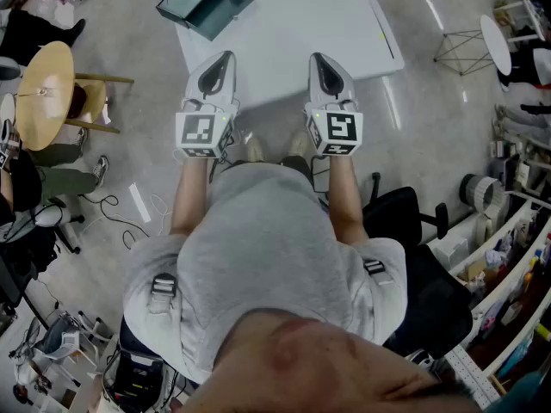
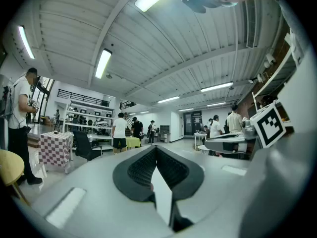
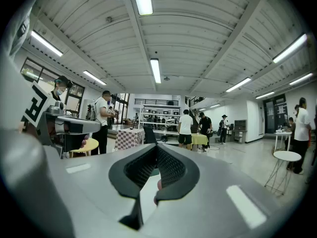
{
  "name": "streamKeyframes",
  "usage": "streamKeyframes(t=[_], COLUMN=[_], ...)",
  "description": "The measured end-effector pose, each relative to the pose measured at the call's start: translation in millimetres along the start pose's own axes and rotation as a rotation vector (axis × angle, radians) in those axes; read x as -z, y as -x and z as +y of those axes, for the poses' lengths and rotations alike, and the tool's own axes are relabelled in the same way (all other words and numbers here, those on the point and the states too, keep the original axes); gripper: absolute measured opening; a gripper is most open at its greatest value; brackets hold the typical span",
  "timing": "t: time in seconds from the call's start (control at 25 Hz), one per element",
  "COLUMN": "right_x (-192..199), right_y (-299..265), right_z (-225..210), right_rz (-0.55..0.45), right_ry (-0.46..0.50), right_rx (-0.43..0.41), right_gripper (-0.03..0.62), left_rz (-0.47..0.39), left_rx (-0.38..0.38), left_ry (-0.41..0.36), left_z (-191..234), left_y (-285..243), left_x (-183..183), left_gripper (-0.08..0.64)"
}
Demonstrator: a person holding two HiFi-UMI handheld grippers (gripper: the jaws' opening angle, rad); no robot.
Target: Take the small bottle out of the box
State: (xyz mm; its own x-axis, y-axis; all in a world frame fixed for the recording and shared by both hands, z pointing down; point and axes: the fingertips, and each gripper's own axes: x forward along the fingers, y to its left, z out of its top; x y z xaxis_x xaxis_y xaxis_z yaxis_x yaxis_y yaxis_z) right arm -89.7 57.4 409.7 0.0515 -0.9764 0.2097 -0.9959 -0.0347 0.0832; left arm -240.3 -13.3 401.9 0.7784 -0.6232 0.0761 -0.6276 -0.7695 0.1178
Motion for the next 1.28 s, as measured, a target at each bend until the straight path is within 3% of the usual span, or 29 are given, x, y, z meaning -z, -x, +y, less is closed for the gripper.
streamKeyframes(t=[0.6,1.28], right_x=[-9,-9], right_y=[-21,-87], right_z=[9,23], right_rz=[-0.014,0.001], right_ry=[-0.015,-0.002], right_rx=[-0.004,-0.109], right_gripper=[0.003,0.003], left_rz=[-0.028,-0.023], left_rx=[0.03,-0.084], left_ry=[-0.004,-0.003], left_z=[16,72], left_y=[-8,-29], left_x=[-2,-5], left_gripper=[0.012,0.012])
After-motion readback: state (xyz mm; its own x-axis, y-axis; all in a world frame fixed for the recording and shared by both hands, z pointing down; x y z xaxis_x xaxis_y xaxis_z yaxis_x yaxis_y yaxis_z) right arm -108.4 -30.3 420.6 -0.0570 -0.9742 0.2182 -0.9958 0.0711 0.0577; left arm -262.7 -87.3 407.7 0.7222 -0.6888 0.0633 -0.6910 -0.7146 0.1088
